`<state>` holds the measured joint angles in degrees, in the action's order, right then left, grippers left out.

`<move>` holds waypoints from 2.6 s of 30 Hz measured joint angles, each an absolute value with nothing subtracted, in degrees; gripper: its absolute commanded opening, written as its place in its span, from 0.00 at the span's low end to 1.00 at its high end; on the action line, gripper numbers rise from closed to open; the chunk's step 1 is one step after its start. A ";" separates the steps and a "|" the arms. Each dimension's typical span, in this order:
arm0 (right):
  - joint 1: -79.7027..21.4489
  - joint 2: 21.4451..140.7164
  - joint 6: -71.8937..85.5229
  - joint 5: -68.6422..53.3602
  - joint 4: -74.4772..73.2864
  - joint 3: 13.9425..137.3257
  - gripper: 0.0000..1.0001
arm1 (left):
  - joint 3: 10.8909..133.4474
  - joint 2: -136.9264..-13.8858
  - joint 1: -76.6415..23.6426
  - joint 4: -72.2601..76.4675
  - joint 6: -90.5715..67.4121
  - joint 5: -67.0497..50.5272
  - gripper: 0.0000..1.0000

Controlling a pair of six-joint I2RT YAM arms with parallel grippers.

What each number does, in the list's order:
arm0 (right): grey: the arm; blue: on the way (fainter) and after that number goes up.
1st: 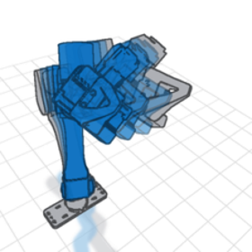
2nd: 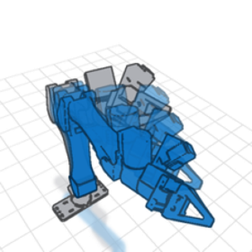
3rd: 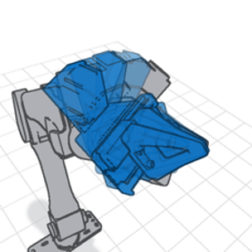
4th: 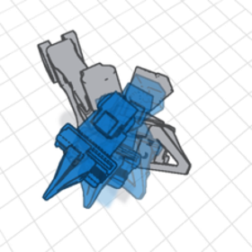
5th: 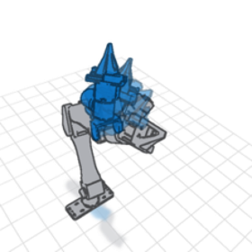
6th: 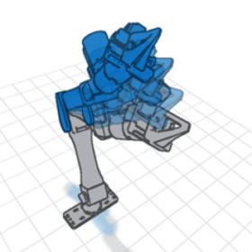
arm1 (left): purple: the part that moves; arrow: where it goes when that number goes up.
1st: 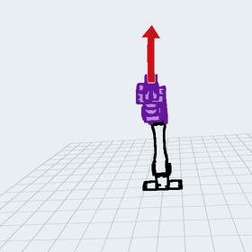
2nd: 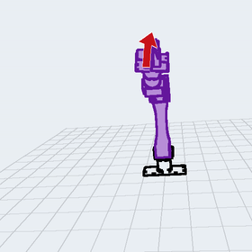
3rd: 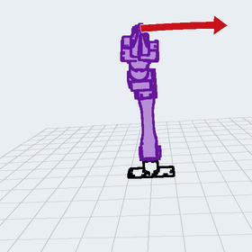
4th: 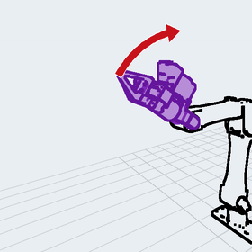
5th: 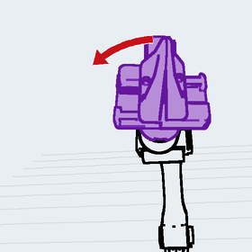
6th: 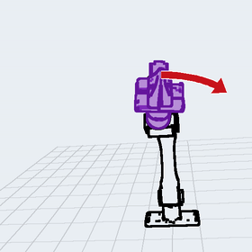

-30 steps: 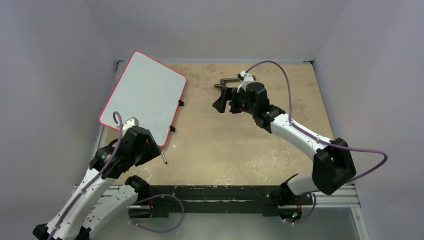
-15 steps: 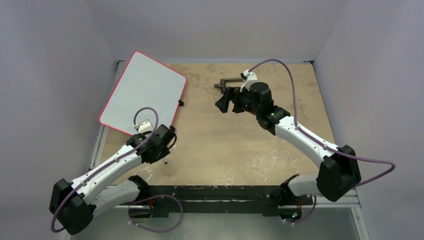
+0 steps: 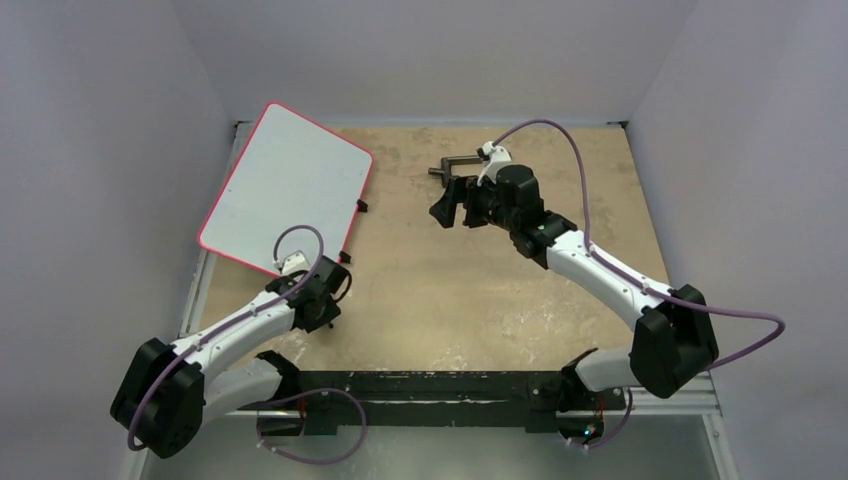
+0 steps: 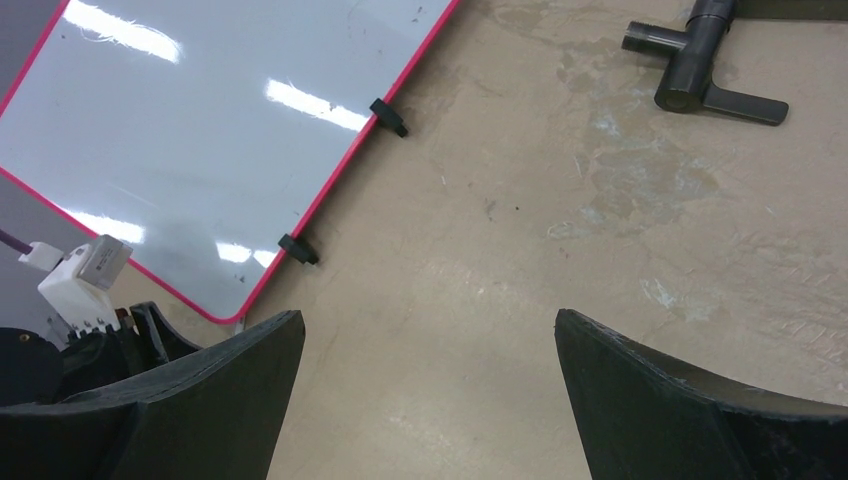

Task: Write a sentence on the whiteboard
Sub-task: Open the whiteboard marker at the center of the board.

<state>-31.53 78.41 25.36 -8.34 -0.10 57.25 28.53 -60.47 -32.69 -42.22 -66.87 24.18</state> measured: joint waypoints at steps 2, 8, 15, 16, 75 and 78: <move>-31.53 79.09 25.39 -8.56 -0.10 57.25 0.99 | 27.70 -61.01 -31.64 -40.77 -66.17 23.77 0.30; -31.53 80.44 25.39 -8.62 -0.16 57.25 0.99 | 27.70 -61.93 -30.76 -38.54 -64.40 23.57 0.18; -31.53 80.44 25.39 -8.67 -0.19 57.25 0.99 | 28.23 -62.94 -30.76 -37.80 -63.92 23.51 0.00; -31.53 80.44 25.36 -8.69 -0.21 57.25 0.99 | 28.23 -62.92 -30.76 -37.82 -63.96 23.49 0.00; -31.51 73.21 40.03 -25.85 6.74 49.76 0.73 | 36.58 -58.92 -50.43 -1.45 -57.69 9.17 0.00; -31.51 73.58 41.01 -27.14 8.47 49.63 0.69 | 39.05 -60.82 -50.43 0.97 -55.66 9.17 0.00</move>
<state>-31.51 73.58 41.01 -27.14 8.47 49.63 39.05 -60.82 -50.43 0.97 -55.66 9.17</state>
